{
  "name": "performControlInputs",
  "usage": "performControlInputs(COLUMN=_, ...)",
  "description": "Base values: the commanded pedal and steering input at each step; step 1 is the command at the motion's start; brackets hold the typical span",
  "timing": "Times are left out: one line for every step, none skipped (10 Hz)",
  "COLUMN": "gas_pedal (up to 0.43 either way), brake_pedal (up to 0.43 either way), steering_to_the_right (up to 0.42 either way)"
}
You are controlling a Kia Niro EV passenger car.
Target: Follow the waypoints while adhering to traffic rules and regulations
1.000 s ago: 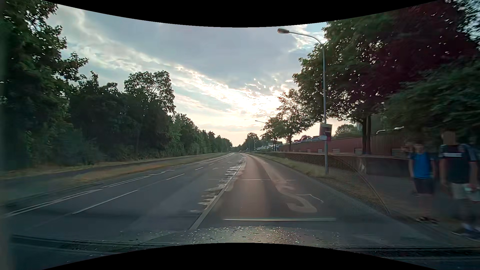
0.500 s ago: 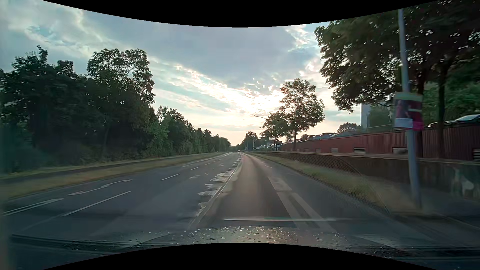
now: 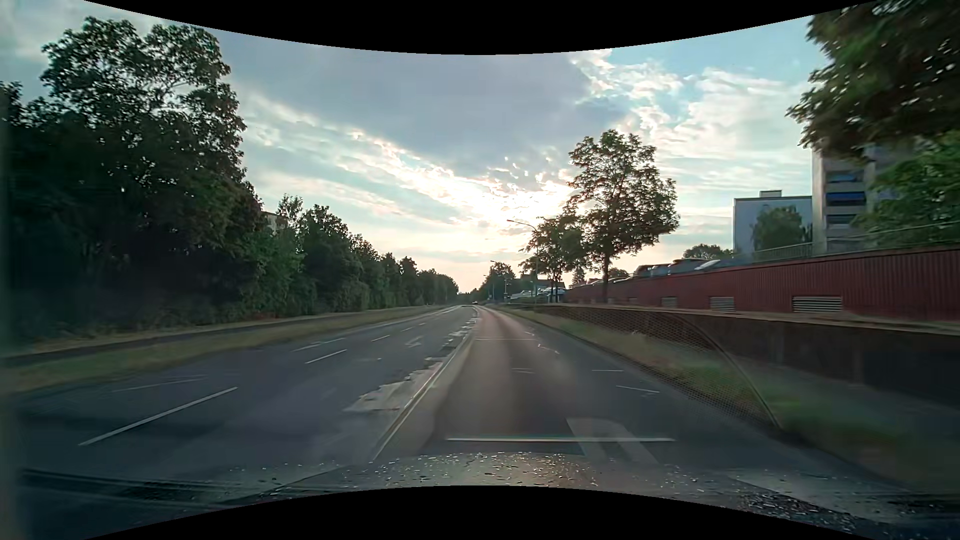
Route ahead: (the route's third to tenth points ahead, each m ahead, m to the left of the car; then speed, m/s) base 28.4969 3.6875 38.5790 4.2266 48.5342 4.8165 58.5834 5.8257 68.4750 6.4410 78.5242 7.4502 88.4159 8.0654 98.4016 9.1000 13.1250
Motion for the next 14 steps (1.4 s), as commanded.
performControlInputs(gas_pedal=0.157, brake_pedal=0.0, steering_to_the_right=-0.007)
performControlInputs(gas_pedal=0.157, brake_pedal=0.0, steering_to_the_right=-0.007)
performControlInputs(gas_pedal=0.138, brake_pedal=0.0, steering_to_the_right=-0.007)
performControlInputs(gas_pedal=0.138, brake_pedal=0.0, steering_to_the_right=-0.008)
performControlInputs(gas_pedal=0.13, brake_pedal=0.0, steering_to_the_right=-0.009)
performControlInputs(gas_pedal=0.13, brake_pedal=0.0, steering_to_the_right=-0.01)
performControlInputs(gas_pedal=0.13, brake_pedal=0.0, steering_to_the_right=-0.011)
performControlInputs(gas_pedal=0.118, brake_pedal=0.0, steering_to_the_right=-0.011)
performControlInputs(gas_pedal=0.118, brake_pedal=0.0, steering_to_the_right=-0.01)
performControlInputs(gas_pedal=0.11, brake_pedal=0.0, steering_to_the_right=-0.011)
performControlInputs(gas_pedal=0.11, brake_pedal=0.0, steering_to_the_right=-0.011)
performControlInputs(gas_pedal=0.087, brake_pedal=0.0, steering_to_the_right=-0.011)
performControlInputs(gas_pedal=0.087, brake_pedal=0.0, steering_to_the_right=-0.011)
performControlInputs(gas_pedal=0.087, brake_pedal=0.0, steering_to_the_right=-0.011)
